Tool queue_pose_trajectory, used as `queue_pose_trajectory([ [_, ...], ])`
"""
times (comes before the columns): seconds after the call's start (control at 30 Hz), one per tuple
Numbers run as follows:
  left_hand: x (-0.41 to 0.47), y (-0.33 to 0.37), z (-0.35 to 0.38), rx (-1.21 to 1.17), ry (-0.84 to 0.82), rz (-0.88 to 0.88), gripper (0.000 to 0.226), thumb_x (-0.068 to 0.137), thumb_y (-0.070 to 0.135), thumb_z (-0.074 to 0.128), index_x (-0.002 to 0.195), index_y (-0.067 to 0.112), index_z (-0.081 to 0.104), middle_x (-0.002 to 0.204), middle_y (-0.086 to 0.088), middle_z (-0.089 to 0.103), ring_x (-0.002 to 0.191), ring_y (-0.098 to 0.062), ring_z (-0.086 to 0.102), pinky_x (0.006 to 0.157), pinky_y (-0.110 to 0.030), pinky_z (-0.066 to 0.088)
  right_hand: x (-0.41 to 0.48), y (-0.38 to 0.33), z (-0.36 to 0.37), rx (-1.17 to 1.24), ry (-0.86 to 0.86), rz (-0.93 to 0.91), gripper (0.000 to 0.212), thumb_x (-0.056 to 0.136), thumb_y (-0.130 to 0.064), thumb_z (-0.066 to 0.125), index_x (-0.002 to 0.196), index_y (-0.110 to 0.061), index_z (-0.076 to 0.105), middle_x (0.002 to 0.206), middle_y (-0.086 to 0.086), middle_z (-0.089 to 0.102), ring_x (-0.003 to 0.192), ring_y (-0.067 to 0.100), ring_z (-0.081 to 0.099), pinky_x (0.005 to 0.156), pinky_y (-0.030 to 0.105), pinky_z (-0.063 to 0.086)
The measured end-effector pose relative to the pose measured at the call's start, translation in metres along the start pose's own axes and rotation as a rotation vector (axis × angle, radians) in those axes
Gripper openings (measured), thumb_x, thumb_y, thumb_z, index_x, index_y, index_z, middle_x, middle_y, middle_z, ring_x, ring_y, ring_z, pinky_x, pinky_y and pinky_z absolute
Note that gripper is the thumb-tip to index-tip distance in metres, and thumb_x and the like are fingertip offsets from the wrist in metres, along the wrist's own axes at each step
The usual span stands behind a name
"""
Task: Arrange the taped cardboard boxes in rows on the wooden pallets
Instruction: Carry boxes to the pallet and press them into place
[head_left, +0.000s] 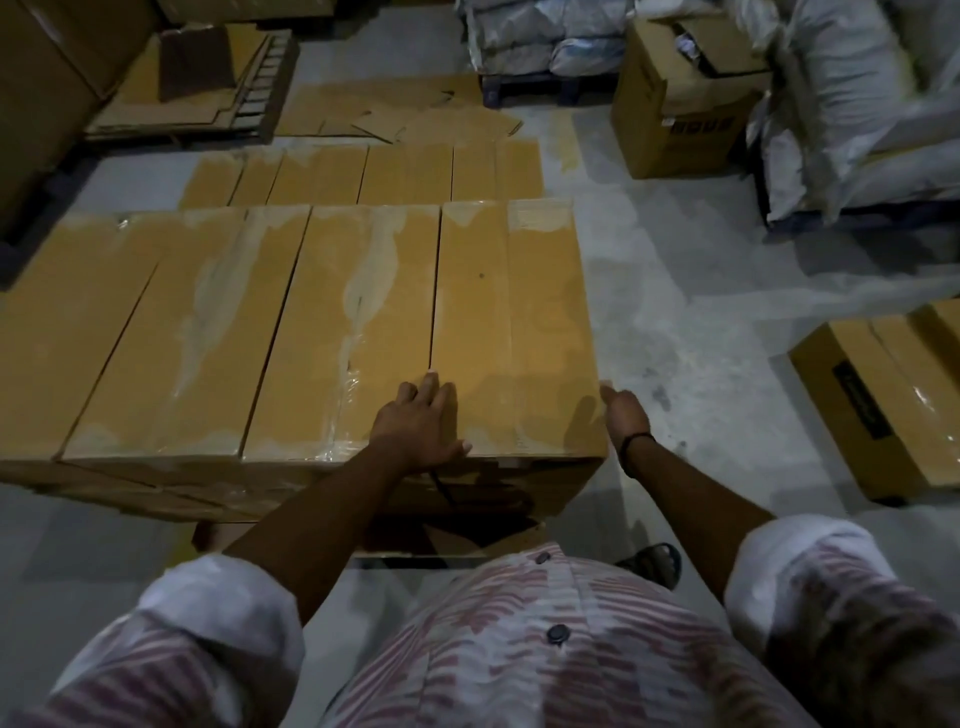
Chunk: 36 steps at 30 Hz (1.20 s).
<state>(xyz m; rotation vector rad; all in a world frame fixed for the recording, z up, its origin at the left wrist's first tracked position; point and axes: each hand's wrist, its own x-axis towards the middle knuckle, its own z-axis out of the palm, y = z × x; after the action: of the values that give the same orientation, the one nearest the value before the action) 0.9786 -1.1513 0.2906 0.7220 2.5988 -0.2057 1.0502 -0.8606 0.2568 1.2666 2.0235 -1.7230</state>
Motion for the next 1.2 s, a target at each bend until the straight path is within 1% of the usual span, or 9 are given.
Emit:
queue_pose_trajectory([
  [0.13,0.009,0.002,-0.016,0.045,-0.038,-0.014,0.109,0.088,0.08,0.048,0.164,0.018,0.0,0.171,-0.008,-0.006,0.15,-0.042,0.014,0.102,-0.052,0.047,-0.003,-0.008,0.01,-0.069,-0.054,-0.014,0.041,0.105,-0.045,0.047,0.123,-0.009,0.055,0.115,0.009,0.056,0.1,0.03,0.057,0.084,0.038,0.038],
  [0.27,0.033,0.001,-0.031,-0.001,-0.143,-0.037,0.116,0.085,0.08,0.054,0.163,0.019,-0.007,0.17,-0.011,-0.014,0.153,-0.046,0.005,0.111,-0.058,0.038,0.001,-0.024,0.007,0.018,0.164,-0.082,0.059,0.106,-0.037,0.048,0.155,-0.006,0.034,0.148,0.014,0.047,0.134,0.035,0.047,0.098,0.039,0.041],
  [0.33,0.052,-0.002,-0.039,-0.011,-0.134,-0.05,0.117,0.084,0.08,0.055,0.163,0.02,-0.006,0.17,-0.011,-0.014,0.152,-0.047,0.005,0.114,-0.058,0.034,0.01,-0.03,0.011,-0.022,-0.002,-0.057,0.05,0.105,-0.038,0.05,0.144,-0.007,0.048,0.132,0.016,0.058,0.117,0.036,0.056,0.083,0.036,0.043],
  [0.4,0.073,-0.006,-0.048,-0.012,-0.108,-0.059,0.116,0.084,0.081,0.054,0.164,0.021,-0.006,0.171,-0.011,-0.012,0.152,-0.048,0.006,0.115,-0.058,0.031,0.02,-0.036,0.009,-0.065,-0.032,-0.065,0.032,0.105,-0.037,0.051,0.114,-0.008,0.061,0.1,0.013,0.06,0.092,0.035,0.058,0.07,0.035,0.042],
  [0.43,0.085,-0.007,-0.053,-0.016,-0.105,-0.067,0.117,0.084,0.083,0.053,0.163,0.022,-0.007,0.17,-0.011,-0.013,0.152,-0.048,0.006,0.117,-0.058,0.029,0.023,-0.043,0.005,-0.056,0.015,-0.063,0.031,0.106,-0.036,0.05,0.115,-0.007,0.059,0.101,0.014,0.059,0.095,0.035,0.057,0.072,0.037,0.043],
  [0.53,0.122,-0.004,-0.065,-0.045,-0.104,-0.12,0.12,0.08,0.086,0.051,0.163,0.023,-0.008,0.17,-0.014,-0.014,0.152,-0.051,0.003,0.119,-0.06,0.024,0.049,-0.056,-0.003,0.034,0.116,-0.055,0.06,0.106,-0.033,0.051,0.155,-0.006,0.031,0.147,0.019,0.046,0.13,0.038,0.049,0.089,0.037,0.04],
  [0.67,0.165,0.02,-0.084,-0.138,-0.084,-0.162,0.121,0.08,0.087,0.05,0.163,0.02,-0.007,0.17,-0.016,-0.014,0.152,-0.053,-0.002,0.121,-0.062,0.016,0.088,-0.08,0.006,-0.061,-0.176,-0.058,0.07,0.103,-0.044,0.053,0.159,-0.012,0.025,0.154,0.011,0.045,0.131,0.034,0.05,0.104,0.044,0.046],
  [0.9,0.234,0.072,-0.095,-0.286,0.069,-0.131,0.099,0.091,0.085,0.024,0.162,0.027,-0.013,0.169,-0.011,-0.02,0.153,-0.047,-0.013,0.124,-0.06,0.003,0.153,-0.13,0.004,0.161,0.094,-0.098,0.071,0.106,-0.044,0.047,0.161,-0.011,0.017,0.166,0.01,0.024,0.15,0.032,0.029,0.121,0.046,0.027],
  [1.2,0.266,0.103,-0.065,-0.269,0.226,-0.241,0.087,0.099,0.077,0.016,0.162,0.027,-0.018,0.167,-0.008,-0.028,0.154,-0.034,-0.025,0.126,-0.054,-0.007,0.199,-0.143,0.008,-0.059,-0.327,-0.028,0.07,0.107,-0.047,0.039,0.163,-0.015,0.013,0.167,0.006,0.022,0.149,0.03,0.029,0.121,0.043,0.027],
])
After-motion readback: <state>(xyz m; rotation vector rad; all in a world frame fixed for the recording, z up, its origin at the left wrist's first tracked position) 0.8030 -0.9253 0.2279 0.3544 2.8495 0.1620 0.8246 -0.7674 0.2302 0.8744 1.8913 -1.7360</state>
